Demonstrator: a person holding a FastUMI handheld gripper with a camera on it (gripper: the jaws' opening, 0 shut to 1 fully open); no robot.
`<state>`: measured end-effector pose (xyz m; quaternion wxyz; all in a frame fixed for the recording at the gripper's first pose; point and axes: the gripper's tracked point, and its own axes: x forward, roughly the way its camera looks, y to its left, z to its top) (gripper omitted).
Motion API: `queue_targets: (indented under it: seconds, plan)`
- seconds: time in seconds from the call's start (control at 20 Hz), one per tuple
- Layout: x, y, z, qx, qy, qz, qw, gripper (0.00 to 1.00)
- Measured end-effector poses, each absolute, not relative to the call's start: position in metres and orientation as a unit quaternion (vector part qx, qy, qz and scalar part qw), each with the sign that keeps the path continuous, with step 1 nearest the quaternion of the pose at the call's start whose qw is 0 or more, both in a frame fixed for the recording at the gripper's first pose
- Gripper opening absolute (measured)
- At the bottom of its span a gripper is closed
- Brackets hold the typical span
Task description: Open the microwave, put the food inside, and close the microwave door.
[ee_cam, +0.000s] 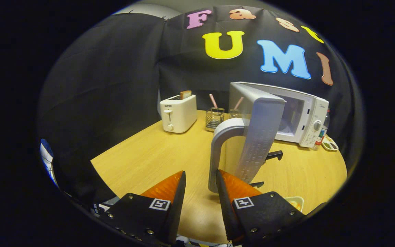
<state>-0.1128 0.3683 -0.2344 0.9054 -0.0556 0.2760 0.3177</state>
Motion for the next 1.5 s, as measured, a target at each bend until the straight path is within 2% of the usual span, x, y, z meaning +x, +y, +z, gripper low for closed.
queue_targets:
  seconds: [0.2,0.3,0.35,0.45,0.55,1.05,1.5]
  plan:
    - [-0.135,0.373,-0.210,-0.043,0.258,0.382,0.886,0.53]
    - [-0.138,0.360,-0.192,-0.040,0.244,0.394,0.885,0.65]
    - [-0.137,0.352,-0.186,-0.038,0.237,0.395,0.887,0.81]
    - [-0.129,0.325,-0.177,-0.038,0.228,0.385,0.894,0.89]
    - [-0.117,0.297,-0.174,-0.039,0.226,0.367,0.902,0.92]
    - [-0.074,0.167,-0.242,-0.071,0.294,0.248,0.920,0.95]
    - [-0.089,0.138,-0.311,-0.075,0.380,0.233,0.892,0.95]
